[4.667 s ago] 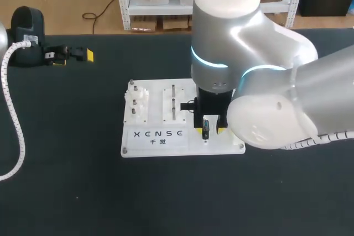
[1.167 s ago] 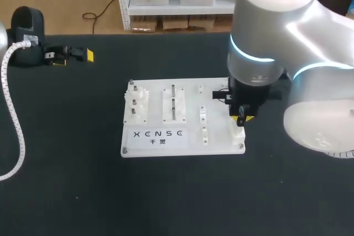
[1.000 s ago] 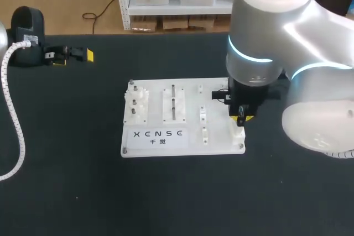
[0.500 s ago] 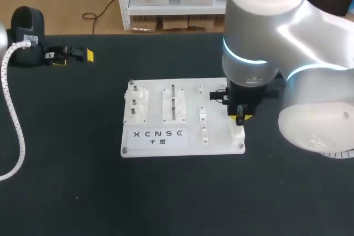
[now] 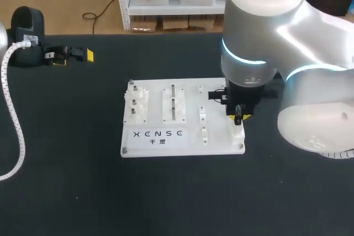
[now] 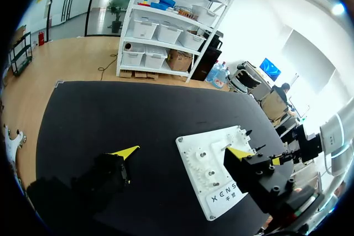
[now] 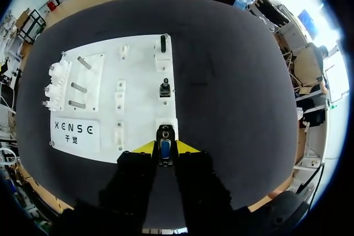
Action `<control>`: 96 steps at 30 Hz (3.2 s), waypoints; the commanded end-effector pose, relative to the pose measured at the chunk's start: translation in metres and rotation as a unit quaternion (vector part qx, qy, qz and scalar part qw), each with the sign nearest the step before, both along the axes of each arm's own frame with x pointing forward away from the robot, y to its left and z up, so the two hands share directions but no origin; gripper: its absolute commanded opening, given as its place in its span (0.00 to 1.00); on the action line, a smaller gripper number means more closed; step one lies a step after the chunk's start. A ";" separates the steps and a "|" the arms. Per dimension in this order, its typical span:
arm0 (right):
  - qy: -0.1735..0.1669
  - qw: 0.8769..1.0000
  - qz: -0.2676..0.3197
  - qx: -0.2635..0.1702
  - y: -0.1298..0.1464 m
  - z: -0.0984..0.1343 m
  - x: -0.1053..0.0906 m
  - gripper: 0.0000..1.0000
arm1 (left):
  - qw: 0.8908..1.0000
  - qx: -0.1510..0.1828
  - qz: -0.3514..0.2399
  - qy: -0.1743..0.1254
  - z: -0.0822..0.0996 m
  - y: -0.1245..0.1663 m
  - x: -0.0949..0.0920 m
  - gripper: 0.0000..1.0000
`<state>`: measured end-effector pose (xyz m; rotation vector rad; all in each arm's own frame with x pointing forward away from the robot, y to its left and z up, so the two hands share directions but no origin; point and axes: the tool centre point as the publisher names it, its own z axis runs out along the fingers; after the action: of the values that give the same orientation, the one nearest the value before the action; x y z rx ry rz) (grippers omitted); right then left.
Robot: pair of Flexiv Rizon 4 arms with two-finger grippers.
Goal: Insert the USB connector, Ethernet cable, and multi-pin plug into their matching sockets one by one.
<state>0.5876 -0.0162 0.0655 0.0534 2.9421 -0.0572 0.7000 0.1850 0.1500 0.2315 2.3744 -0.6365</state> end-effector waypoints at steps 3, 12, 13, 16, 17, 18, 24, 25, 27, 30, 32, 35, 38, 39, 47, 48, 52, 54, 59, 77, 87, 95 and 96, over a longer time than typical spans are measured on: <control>0.001 1.000 -0.001 -0.001 0.001 -0.004 0.000 0.00 | 1.000 0.000 0.000 0.000 0.000 0.000 0.000 1.00; -0.003 1.000 0.000 0.002 -0.001 0.000 0.001 0.00 | 1.000 0.000 0.000 0.000 0.000 0.000 0.000 1.00; -0.002 1.000 0.000 0.003 -0.001 0.000 0.001 0.00 | 1.000 0.000 0.000 0.000 0.000 0.000 0.000 1.00; -0.002 1.000 0.001 0.005 -0.001 0.000 0.001 0.00 | 1.000 0.000 0.000 0.000 0.000 0.000 0.000 1.00; -0.002 1.000 0.001 0.005 -0.001 0.000 0.001 0.00 | 1.000 0.000 0.000 0.000 0.000 0.000 0.000 1.00; -0.002 1.000 0.001 0.006 0.000 0.000 0.001 0.00 | 1.000 0.000 0.000 0.000 0.000 0.000 0.000 1.00; -0.003 1.000 0.001 0.007 -0.001 0.003 0.001 0.00 | 1.000 0.000 0.000 0.000 0.000 0.000 0.000 1.00; -0.004 1.000 0.000 0.007 -0.001 0.003 0.001 0.00 | 1.000 0.000 0.000 0.000 0.000 0.000 0.000 1.00; -0.004 1.000 -0.001 0.007 -0.002 0.004 0.001 0.00 | 1.000 0.000 0.000 0.000 0.000 0.000 0.000 1.00; -0.005 1.000 -0.002 0.007 -0.004 0.004 0.001 0.00 | 1.000 0.000 0.000 0.000 0.000 0.000 0.000 1.00; -0.004 1.000 -0.002 0.006 -0.004 0.004 0.001 0.00 | 1.000 0.000 0.000 0.000 0.000 0.000 0.000 1.00; -0.003 1.000 -0.003 0.005 -0.005 0.004 0.001 0.00 | 1.000 0.000 0.000 0.000 0.000 0.000 0.000 1.00; -0.003 1.000 -0.002 0.005 -0.005 0.003 0.001 0.00 | 1.000 0.000 0.000 0.000 0.000 0.000 0.000 1.00; -0.003 1.000 -0.002 0.005 -0.005 0.003 0.001 0.00 | 1.000 0.000 0.000 0.000 0.000 0.000 0.000 1.00; 0.000 1.000 -0.002 0.002 -0.005 0.000 0.000 0.00 | 1.000 0.000 0.000 0.000 0.000 0.000 0.000 1.00; 0.001 1.000 -0.002 0.002 -0.005 0.000 0.000 0.00 | 1.000 0.000 0.000 0.000 0.000 0.000 0.000 1.00; 0.001 1.000 -0.002 0.002 -0.005 -0.001 -0.001 0.00 | 1.000 0.000 0.000 0.000 0.000 0.000 0.000 1.00; 0.002 1.000 -0.002 0.001 -0.005 -0.002 -0.001 0.00 | 1.000 0.000 0.000 0.000 0.000 0.000 0.000 1.00; 0.004 1.000 -0.001 0.002 -0.004 -0.003 -0.002 0.00 | 1.000 0.000 0.000 0.000 0.000 0.000 0.000 1.00; -0.004 1.000 -0.002 -0.018 -0.004 -0.009 -0.001 0.00 | 1.000 0.000 0.000 0.000 0.000 0.000 0.000 1.00; -0.013 1.000 0.002 -0.028 -0.005 -0.009 0.001 0.00 | 1.000 0.000 0.000 0.000 0.000 0.000 0.000 1.00; -0.014 1.000 -0.001 -0.026 -0.007 -0.008 0.004 0.00 | 1.000 0.000 0.000 0.000 0.000 0.000 0.000 1.00; -0.014 1.000 -0.002 -0.026 -0.007 -0.008 0.004 0.00 | 1.000 0.000 0.000 0.000 0.000 0.000 0.000 1.00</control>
<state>0.5886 -0.0217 0.0648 0.0508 2.9123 -0.1344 0.7000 0.1850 0.1500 0.2315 2.3744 -0.6365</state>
